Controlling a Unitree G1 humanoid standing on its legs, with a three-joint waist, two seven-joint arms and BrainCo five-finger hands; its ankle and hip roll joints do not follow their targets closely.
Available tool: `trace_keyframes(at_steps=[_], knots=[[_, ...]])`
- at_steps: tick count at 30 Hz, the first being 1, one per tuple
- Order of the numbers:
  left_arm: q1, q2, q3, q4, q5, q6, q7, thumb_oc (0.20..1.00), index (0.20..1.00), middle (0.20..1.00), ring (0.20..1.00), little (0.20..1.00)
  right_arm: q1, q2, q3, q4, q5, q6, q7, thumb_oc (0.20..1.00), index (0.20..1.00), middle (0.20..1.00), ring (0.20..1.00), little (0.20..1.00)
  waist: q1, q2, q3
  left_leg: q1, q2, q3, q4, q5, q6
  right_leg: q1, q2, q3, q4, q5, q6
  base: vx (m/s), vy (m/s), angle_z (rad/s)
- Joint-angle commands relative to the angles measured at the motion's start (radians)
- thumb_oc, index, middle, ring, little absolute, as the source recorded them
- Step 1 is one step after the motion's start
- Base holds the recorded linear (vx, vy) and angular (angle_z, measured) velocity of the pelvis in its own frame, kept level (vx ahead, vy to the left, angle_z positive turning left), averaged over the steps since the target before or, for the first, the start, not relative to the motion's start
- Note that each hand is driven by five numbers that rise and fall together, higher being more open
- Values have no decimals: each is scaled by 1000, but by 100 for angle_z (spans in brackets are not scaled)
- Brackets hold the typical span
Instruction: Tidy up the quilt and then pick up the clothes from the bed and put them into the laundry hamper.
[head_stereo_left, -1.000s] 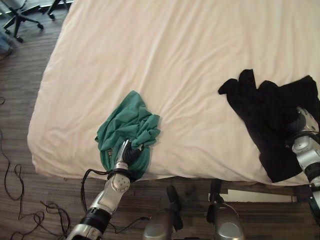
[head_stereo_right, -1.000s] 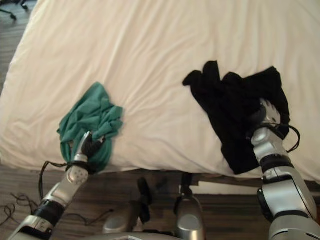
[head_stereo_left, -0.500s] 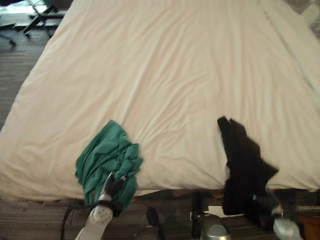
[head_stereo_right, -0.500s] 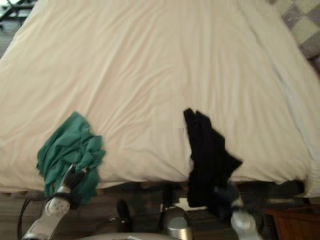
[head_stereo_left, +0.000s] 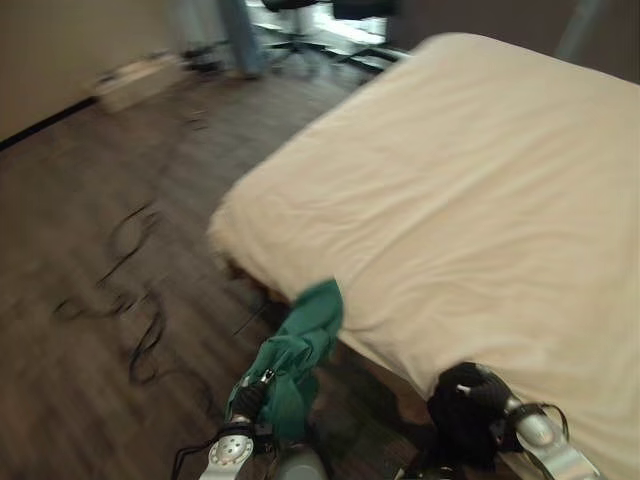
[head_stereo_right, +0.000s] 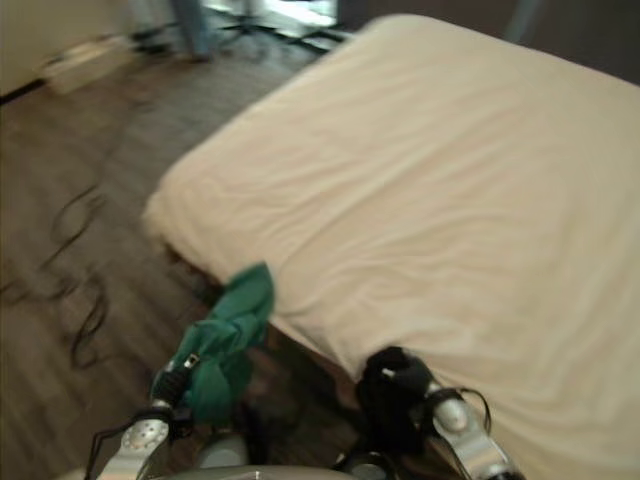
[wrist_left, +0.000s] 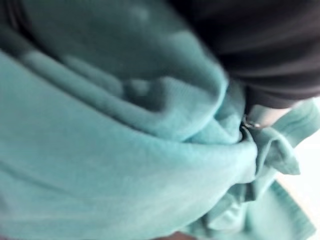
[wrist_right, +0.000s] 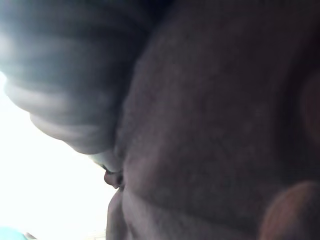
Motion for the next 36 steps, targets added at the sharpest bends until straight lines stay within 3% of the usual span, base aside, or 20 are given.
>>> trace_keyframes(at_steps=[1, 2, 3, 4, 5, 6, 7, 9, 11, 13, 15, 16, 21, 23, 26, 28, 29, 31, 34, 36], knots=[[-14, 89, 43, -63, 46, -20, 44, 200, 200, 200, 200, 200, -178, 82, -78, -27, -17, -62, -71, 200, 200, 200, 200, 200, 19, 22, -6, 45, -40, -225, -121, 55, -14, 0, -96, 174, 127, -67, 117, 113, 266, 144], [-13, 90, 43, -63, 46, -20, 44, 200, 200, 200, 200, 200, -177, 83, -77, -27, -17, -62, -71, 200, 200, 200, 200, 200, 16, 20, -7, 44, -44, -227, -123, 55, -13, -1, -100, 172, 131, -68, 119, 210, 546, 181], [-14, 91, 50, -68, 76, -13, 58, 200, 200, 200, 200, 200, -171, 121, -108, -16, 10, -58, -97, 200, 200, 200, 200, 200, 23, 17, 3, 43, -107, -271, -148, 17, 28, -16, -194, 154, 301, -16, 145, 101, 289, 160], [-14, 91, 50, -68, 76, -13, 58, 200, 200, 200, 200, 200, -172, 122, -108, -16, 10, -58, -97, 200, 200, 200, 200, 200, 21, 15, 3, 42, -111, -273, -149, 17, 30, -16, -199, 153, 306, -17, 147, 239, 435, 152], [-45, 94, 30, -58, 111, -14, 89, 200, 200, 200, 200, 200, -163, 153, -129, -2, 59, -70, -117, 200, 200, 200, 200, 200, -17, 12, 29, 46, -152, -355, -181, 3, 54, -105, -169, 338, 430, -32, 140, 179, 215, 118], [-80, 85, 8, -49, 113, -13, 99, 200, 200, 200, 200, 200, -161, 163, -140, 3, 87, -71, -132, 200, 200, 200, 200, 200, -52, 12, 41, 49, -164, -415, -203, 11, 55, -178, -80, 512, 414, -117, 116, 316, 264, 237], [-119, 67, -11, -22, 115, -23, 111, 200, 200, 200, 200, 200, -142, 168, -160, 29, 98, -78, -162, 200, 200, 200, 200, 200, -74, 19, 50, 69, -197, -499, -230, 3, 63, -218, 10, 661, 339, -180, 123, 179, 112, 337], [-135, 64, -20, -6, 120, -26, 120, 200, 200, 200, 200, 200, -138, 169, -167, 45, 106, -80, -171, 200, 200, 200, 200, 200, -82, 28, 56, 71, -200, -523, -238, 16, 72, -238, 41, 697, 296, -172, 99, 105, 19, 293], [-205, 62, -54, 61, 124, -25, 152, 200, 200, 200, 200, 200, -140, 170, -178, 95, 135, -86, -206, 200, 200, 200, 200, 200, -98, 22, 55, 85, -239, -612, -255, 0, 81, -274, 116, 847, 148, -153, 91, 170, -33, 134], [-210, 58, -74, 69, 141, -20, 137, 200, 200, 200, 200, 200, -126, 173, -183, 97, 125, -80, -202, 200, 200, 200, 200, 200, -94, 18, 54, 88, -260, -650, -251, -2, 86, -256, 118, 875, 133, -152, 92, 101, -6, 117], [-211, 48, -73, 80, 140, -22, 133, 200, 200, 200, 200, 200, -112, 168, -189, 100, 109, -84, -200, 200, 200, 200, 200, 200, -81, 8, 46, 97, -272, -662, -250, -13, 92, -241, 106, 858, 131, -126, 102, 110, -50, 133], [-280, -113, -152, 594, 187, 74, 54, 200, 200, 200, 200, 200, -199, 194, -75, 658, 52, 28, -140, 200, 200, 200, 200, 200, -79, 54, -34, 213, -178, -472, -244, 22, 17, 1, 169, 742, -30, -191, 45, 53, -82, 47], [-287, -72, -137, 437, 82, 56, 69, 200, 200, 200, 200, 200, -220, 176, -67, 532, 49, 22, -152, 200, 200, 200, 200, 200, -83, 51, 1, 172, -183, -504, -224, 11, 28, -85, 187, 792, 61, -211, 19, -26, -61, -24], [-291, -49, -141, 417, 95, 53, 57, 200, 200, 200, 200, 200, -217, 157, -67, 481, 46, 14, -142, 200, 200, 200, 200, 200, -75, 37, 25, 77, -140, -499, -3, -4, 18, -81, 194, 799, 45, -203, -13, 2, -220, -23], [-288, -42, -145, 376, 116, 48, 59, 200, 200, 200, 200, 200, -163, 119, -87, 392, 15, 7, -138, 200, 200, 200, 200, 200, -56, 33, 80, -59, -7, -522, 403, 126, -46, 36, 236, 769, -23, -213, -74, 152, -282, -2], [-293, -46, -146, 357, 113, 49, 72, 200, 200, 200, 200, 200, -165, 105, -85, 372, 8, 15, -144, 200, 200, 200, 200, 200, -38, 22, 104, -136, 3, -517, 477, 136, -46, 72, 236, 757, -30, -252, -87, 158, -179, 13], [-294, -45, -146, 357, 112, 50, 73, 200, 200, 200, 200, 200, -165, 105, -85, 372, 8, 16, -143, 200, 200, 200, 200, 200, -40, 24, 104, -141, 6, -522, 484, 133, -47, 72, 239, 755, -30, -254, -87, 348, -93, -17], [-300, -54, -152, 341, 127, 57, 84, 200, 200, 200, 200, 200, -167, 95, -77, 330, 1, 19, -150, 200, 200, 200, 200, 200, -27, 16, 95, -208, -52, -457, 281, 80, -30, 92, 221, 750, -30, -297, -53, 404, 48, -21], [-296, -54, -161, 330, 164, 59, 79, 200, 200, 200, 200, 200, -189, 84, -62, 334, -11, 16, -157, 200, 200, 200, 200, 200, -18, 25, 82, -261, -73, -340, 17, 113, -35, 110, 222, 721, -30, -343, -23, 377, 46, 17], [-285, -46, -150, 311, 168, 60, 83, 200, 200, 200, 200, 200, -200, 91, -49, 317, -22, 17, -156, 200, 200, 200, 200, 200, -8, 20, 70, -280, -77, -292, -48, 124, -19, 126, 221, 718, -30, -364, -18, 477, -14, 3]])
